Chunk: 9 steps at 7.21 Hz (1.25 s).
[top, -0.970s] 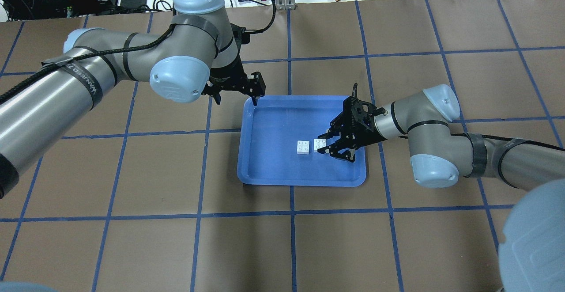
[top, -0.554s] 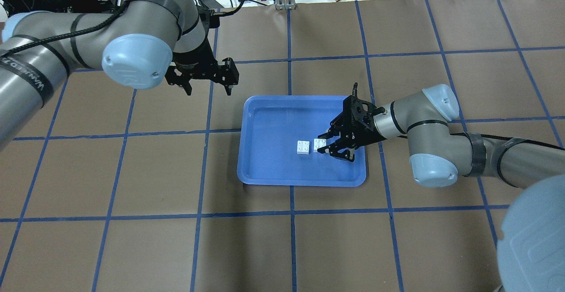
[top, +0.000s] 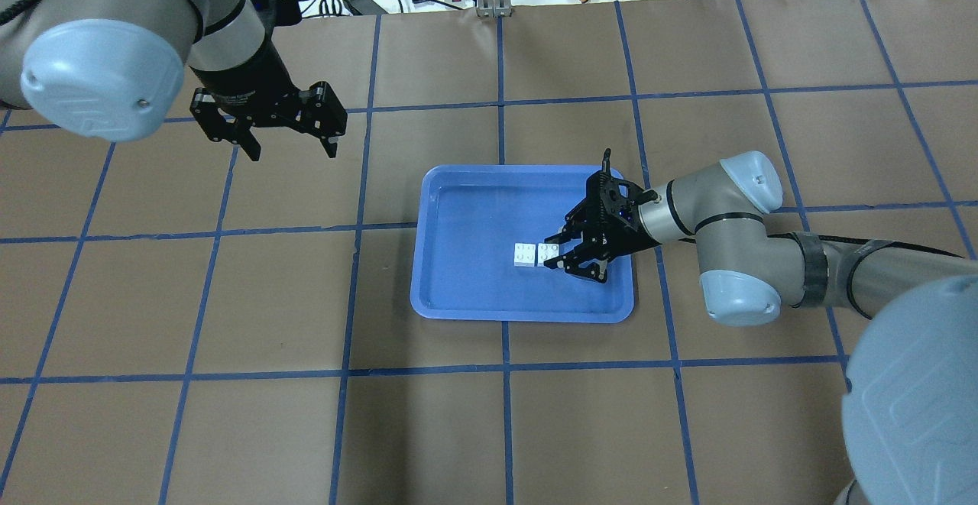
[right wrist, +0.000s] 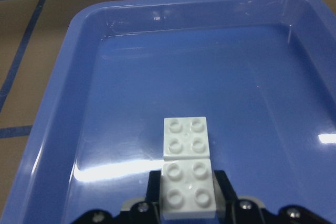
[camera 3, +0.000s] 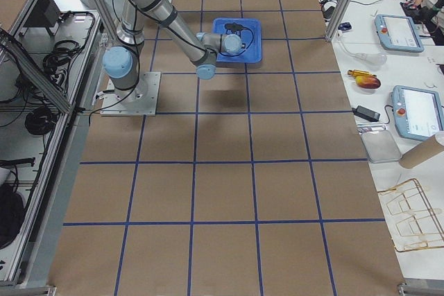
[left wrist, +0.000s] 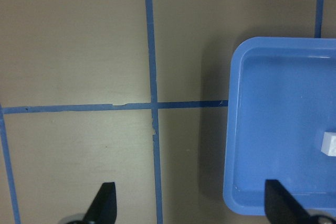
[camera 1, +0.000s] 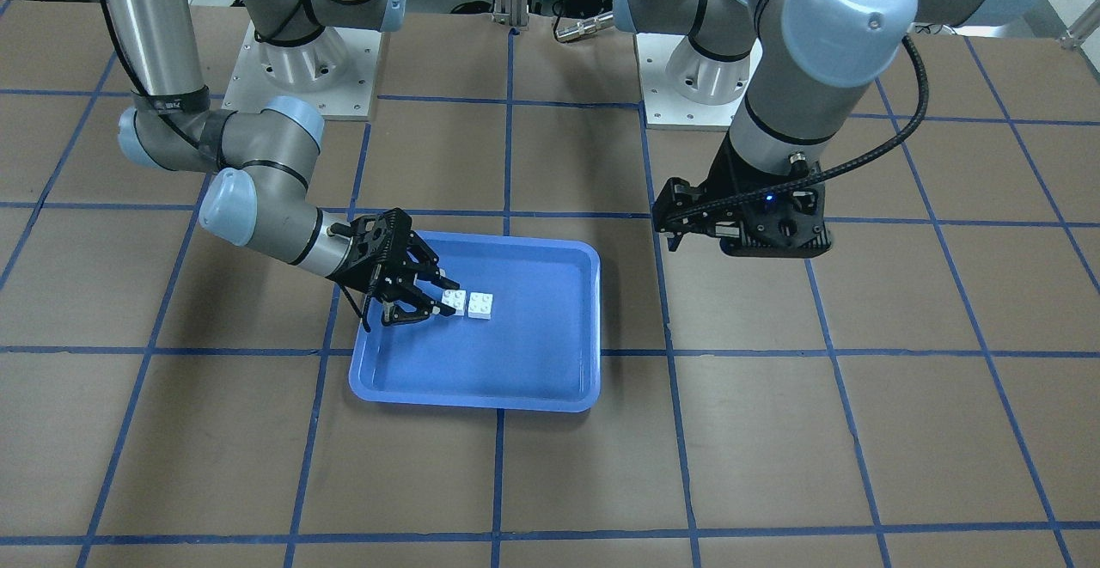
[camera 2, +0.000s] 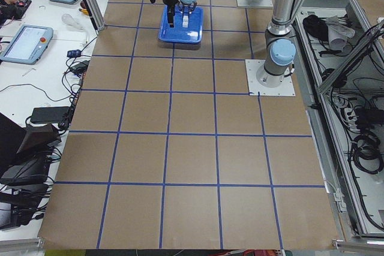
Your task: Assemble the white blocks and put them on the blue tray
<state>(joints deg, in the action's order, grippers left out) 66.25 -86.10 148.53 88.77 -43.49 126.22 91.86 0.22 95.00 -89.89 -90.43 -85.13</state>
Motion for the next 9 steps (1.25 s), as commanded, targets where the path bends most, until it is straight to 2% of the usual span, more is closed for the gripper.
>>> scheduleKeyframes --k 1,9 --pt "658 -866 1487 888 -435 1260 93 920 -11 921 -882 -904 -874 0" --pt "650 -866 1488 884 -435 1251 90 926 -30 893 -876 -905 -890 0"
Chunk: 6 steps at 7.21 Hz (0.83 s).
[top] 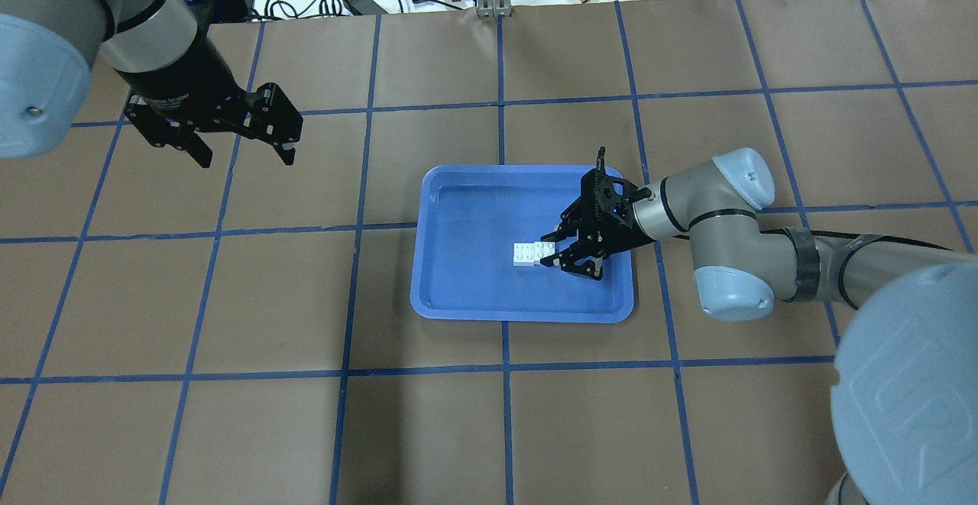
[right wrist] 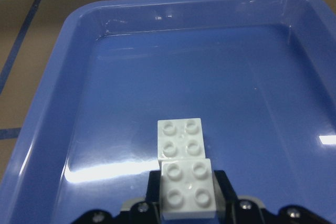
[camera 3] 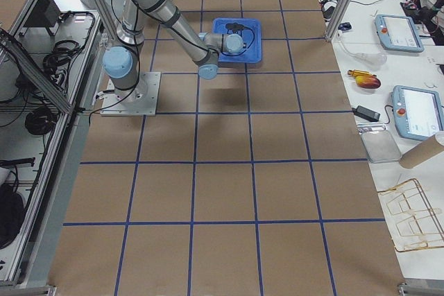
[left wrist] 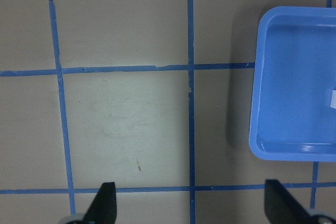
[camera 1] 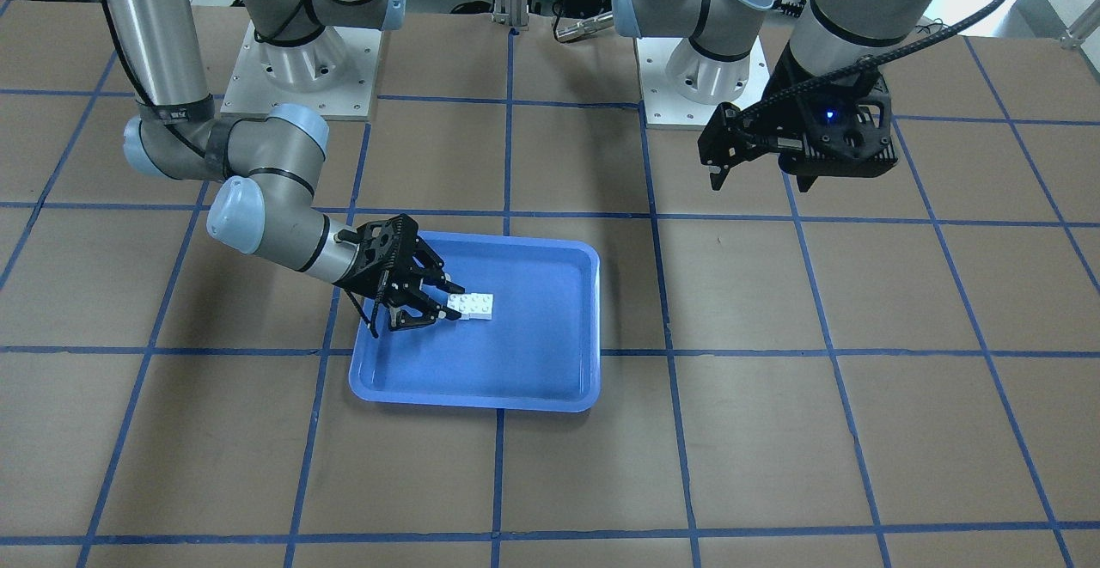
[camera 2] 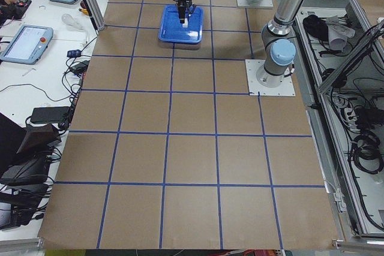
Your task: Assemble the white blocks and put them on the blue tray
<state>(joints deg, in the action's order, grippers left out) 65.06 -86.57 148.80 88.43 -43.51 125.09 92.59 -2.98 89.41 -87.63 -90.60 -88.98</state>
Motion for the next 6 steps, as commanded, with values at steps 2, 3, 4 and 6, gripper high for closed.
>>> scheduleKeyframes --k 2,3,4,6 --pt "650 -867 1489 846 -436 1253 0 926 -30 893 -877 -905 -889 0" --pt "651 -872 1493 835 -439 1253 0 926 -30 893 -877 -905 -889 0" --pt "654 -874 1495 812 -444 1250 0 926 -30 893 -878 -904 -889 0" --pt "680 -875 1521 717 -469 1197 0 927 -30 894 -877 -904 -889 0"
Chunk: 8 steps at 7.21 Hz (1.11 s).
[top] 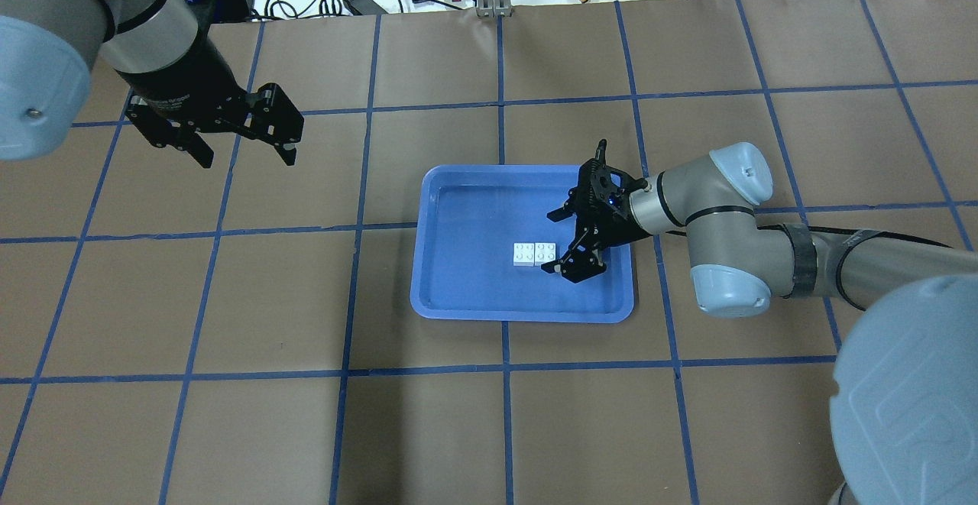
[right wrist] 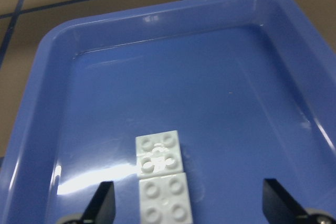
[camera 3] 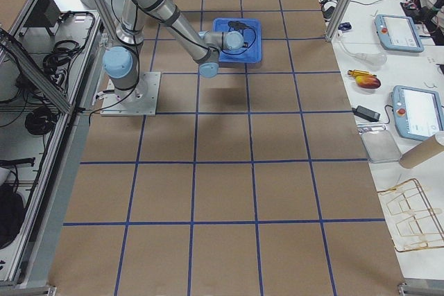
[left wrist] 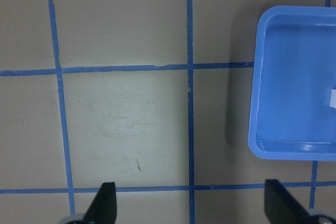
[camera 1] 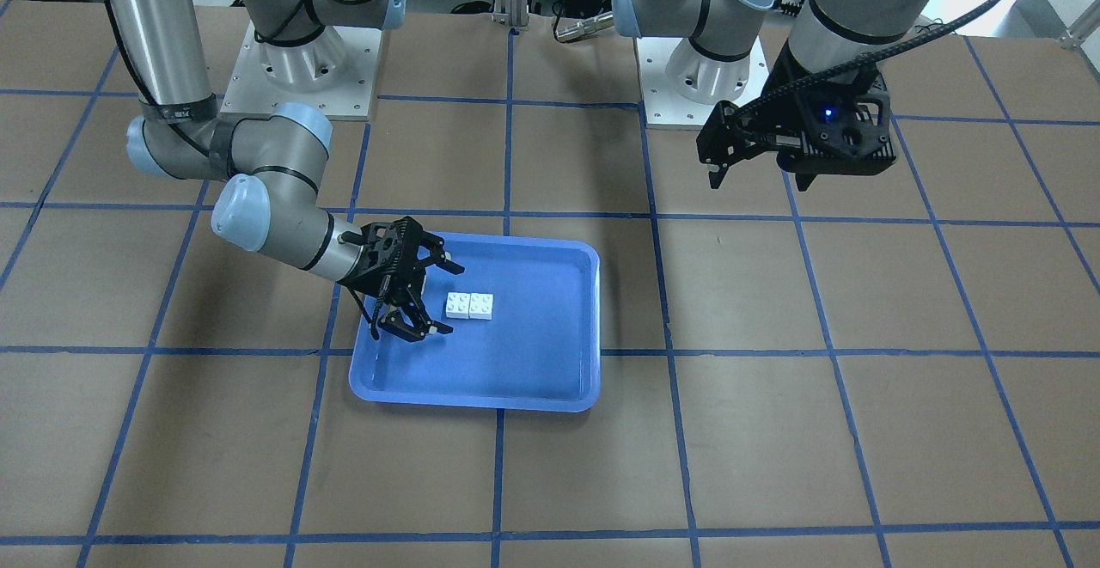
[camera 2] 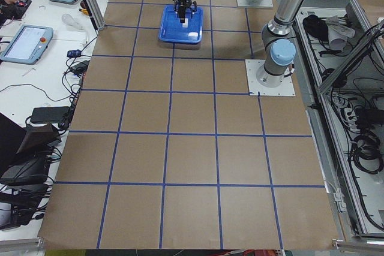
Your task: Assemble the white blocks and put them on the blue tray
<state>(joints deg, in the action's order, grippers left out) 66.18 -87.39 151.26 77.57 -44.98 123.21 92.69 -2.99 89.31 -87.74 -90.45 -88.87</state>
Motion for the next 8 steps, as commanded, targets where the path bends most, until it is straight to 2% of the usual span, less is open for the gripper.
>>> scheduleKeyframes --k 1,5,8 --pt "712 -875 1491 683 -494 1166 0 926 -30 893 -877 -904 -889 0" --pt "880 -875 1175 537 -704 1037 0 925 -30 885 -876 -904 -889 0" --pt "954 -878 1040 339 -837 1016 0 923 -30 880 -875 -905 -896 0"
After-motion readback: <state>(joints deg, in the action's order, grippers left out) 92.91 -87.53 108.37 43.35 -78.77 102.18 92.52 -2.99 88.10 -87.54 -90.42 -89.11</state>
